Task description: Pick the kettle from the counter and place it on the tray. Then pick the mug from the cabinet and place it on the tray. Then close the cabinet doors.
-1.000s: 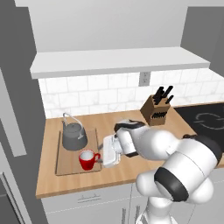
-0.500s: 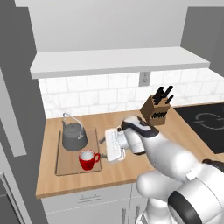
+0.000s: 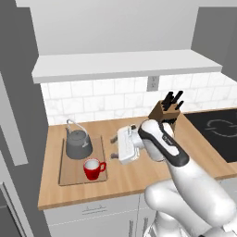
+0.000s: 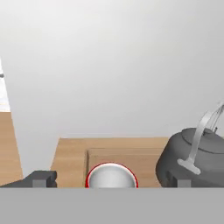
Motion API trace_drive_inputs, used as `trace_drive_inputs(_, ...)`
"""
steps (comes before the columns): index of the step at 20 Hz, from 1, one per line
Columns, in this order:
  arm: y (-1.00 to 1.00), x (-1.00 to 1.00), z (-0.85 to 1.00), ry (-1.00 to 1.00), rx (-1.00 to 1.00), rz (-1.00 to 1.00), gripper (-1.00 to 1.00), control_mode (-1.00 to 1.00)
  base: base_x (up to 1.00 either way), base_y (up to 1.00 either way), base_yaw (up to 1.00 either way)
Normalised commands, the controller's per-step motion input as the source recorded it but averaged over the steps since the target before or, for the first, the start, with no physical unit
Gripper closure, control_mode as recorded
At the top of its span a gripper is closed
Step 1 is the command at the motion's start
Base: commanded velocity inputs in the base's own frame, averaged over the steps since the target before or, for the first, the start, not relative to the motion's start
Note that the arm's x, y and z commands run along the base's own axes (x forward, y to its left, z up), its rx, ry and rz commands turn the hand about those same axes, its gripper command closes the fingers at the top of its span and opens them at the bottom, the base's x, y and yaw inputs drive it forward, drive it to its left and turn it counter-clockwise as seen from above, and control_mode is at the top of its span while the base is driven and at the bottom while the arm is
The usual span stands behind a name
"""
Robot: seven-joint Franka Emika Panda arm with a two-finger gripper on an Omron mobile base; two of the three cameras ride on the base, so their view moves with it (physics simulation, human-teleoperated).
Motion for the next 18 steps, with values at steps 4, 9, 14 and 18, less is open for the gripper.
trace_drive_inputs(4, -0.17, -0.32, 0.53, 0.23, 0.0, -0.4, -1.0, -1.0, 0.0, 0.0, 0.0)
trace_drive_inputs(9, -0.27, -0.3, 0.37, 0.09, 0.02, -0.24, -1.0, -1.0, 0.0, 0.0, 0.0)
trace_drive_inputs(14, -0.2, -0.23, 0.23, 0.07, 0.0, -0.1, -1.0, -1.0, 0.0, 0.0, 0.0)
trace_drive_inputs(18, -0.3, -0.18, 0.16, 0.1, 0.0, -0.07, -1.0, -1.0, 0.0, 0.0, 0.0)
